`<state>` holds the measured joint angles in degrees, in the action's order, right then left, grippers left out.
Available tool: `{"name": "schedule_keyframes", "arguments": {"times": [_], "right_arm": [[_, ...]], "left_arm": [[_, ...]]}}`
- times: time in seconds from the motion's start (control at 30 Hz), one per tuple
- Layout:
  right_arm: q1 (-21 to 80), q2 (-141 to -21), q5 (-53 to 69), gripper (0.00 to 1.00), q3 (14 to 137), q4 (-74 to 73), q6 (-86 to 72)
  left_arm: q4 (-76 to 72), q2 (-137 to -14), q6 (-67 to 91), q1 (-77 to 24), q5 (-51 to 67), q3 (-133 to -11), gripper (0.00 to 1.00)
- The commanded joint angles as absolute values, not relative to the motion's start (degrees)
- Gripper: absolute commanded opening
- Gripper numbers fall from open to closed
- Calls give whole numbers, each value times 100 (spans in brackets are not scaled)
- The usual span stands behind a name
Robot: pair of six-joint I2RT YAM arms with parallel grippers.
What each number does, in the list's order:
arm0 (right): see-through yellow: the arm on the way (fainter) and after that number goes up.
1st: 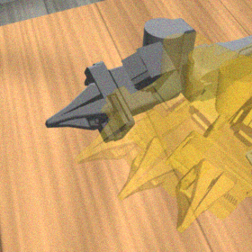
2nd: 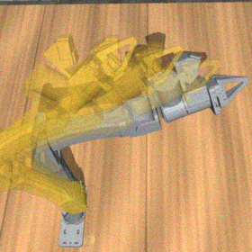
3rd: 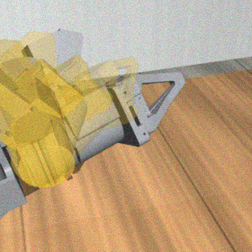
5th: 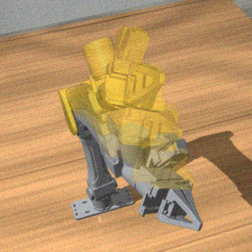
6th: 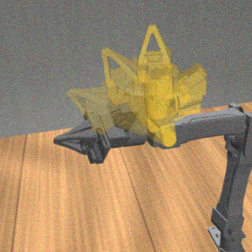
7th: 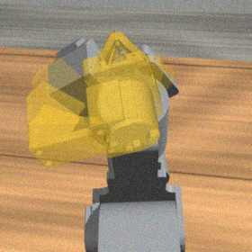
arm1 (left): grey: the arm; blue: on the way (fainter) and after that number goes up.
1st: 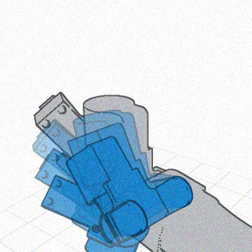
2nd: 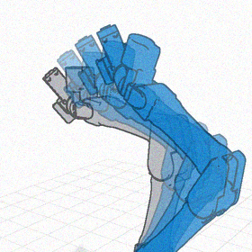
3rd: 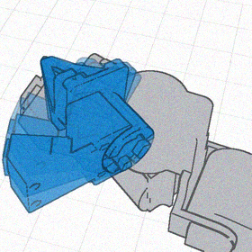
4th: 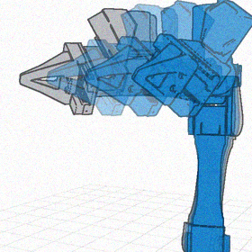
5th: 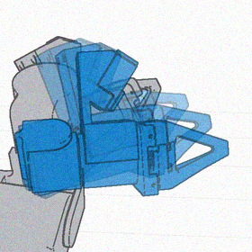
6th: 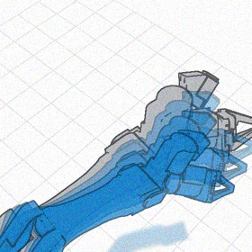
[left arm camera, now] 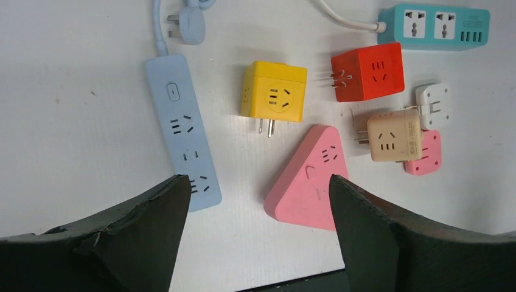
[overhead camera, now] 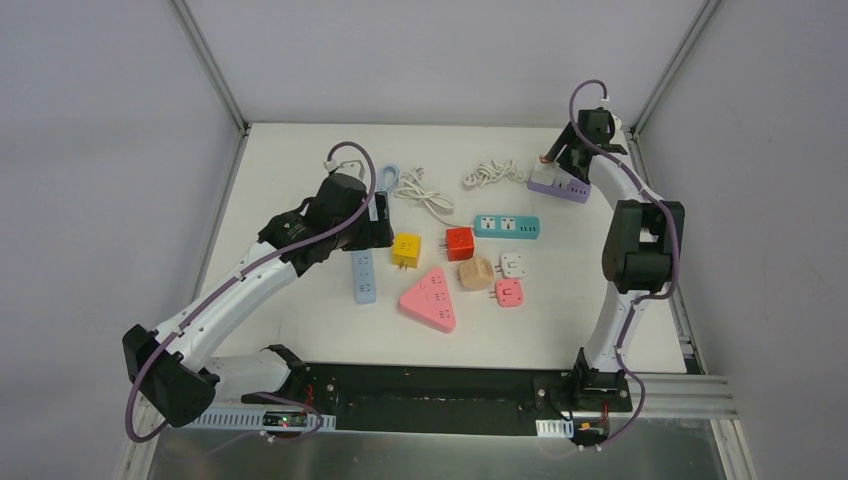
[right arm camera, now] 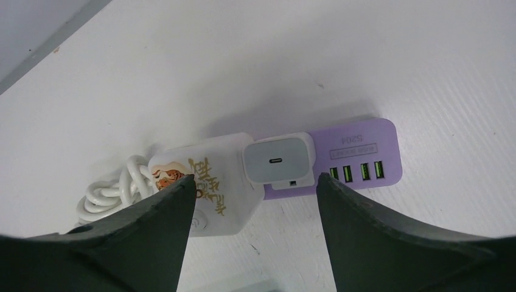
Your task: Pull the plug off the socket
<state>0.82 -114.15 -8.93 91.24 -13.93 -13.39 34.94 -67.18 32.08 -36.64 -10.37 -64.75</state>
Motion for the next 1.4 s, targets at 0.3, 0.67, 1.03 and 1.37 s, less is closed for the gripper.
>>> {"name": "schedule_keyframes", "arguments": {"times": [0.3,0.67,1.03,1.37], "right_arm": [[-118,-11300,-55,80,9173,-1107,-1290],[290,-11494,-513,88,9273,-1338,-1307],[718,-11949,-1475,70,9711,-1592,-1079],[1270,-11351,-1381,47,9184,-1464,-861]], "left_arm": [[3476,-6649,2943,-3630,-1166,-6429,85],[3485,-6792,2971,-3630,-1078,-6469,85],[3549,-6662,3031,-3630,-1133,-6299,85],[3419,-6511,3076,-3634,-1133,-6169,85]]}}
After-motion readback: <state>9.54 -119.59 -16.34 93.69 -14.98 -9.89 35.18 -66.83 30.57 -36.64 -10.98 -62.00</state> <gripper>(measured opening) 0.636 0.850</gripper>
